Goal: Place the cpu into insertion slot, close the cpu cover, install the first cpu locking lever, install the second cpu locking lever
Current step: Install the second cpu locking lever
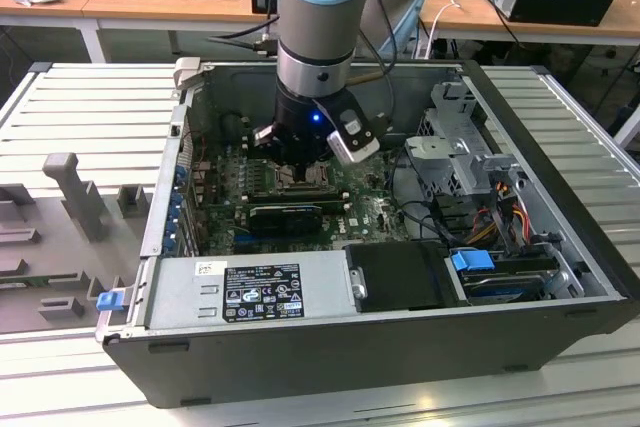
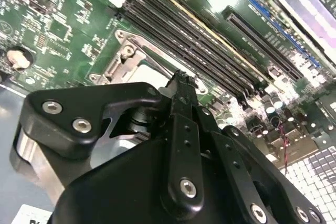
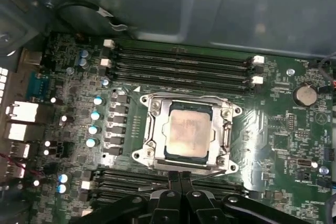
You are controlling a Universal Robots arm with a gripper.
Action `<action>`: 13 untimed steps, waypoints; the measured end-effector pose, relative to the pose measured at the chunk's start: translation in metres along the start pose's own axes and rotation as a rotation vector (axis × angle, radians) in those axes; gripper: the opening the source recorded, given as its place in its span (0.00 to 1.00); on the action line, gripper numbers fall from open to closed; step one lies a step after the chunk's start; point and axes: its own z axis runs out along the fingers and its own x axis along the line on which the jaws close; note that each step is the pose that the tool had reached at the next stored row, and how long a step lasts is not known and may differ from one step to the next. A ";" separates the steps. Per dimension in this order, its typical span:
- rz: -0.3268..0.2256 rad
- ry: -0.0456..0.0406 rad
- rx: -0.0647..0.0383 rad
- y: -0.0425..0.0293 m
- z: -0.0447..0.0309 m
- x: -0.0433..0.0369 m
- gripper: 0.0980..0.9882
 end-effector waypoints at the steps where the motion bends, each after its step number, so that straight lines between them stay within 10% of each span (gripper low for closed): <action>1: 0.000 -0.0001 -0.001 -0.0001 0.0009 0.0022 0.01; 9: 0.000 -0.0009 -0.010 -0.0031 0.0146 0.0081 0.01; 13: -0.001 -0.0055 -0.051 -0.0085 0.0144 0.0132 0.01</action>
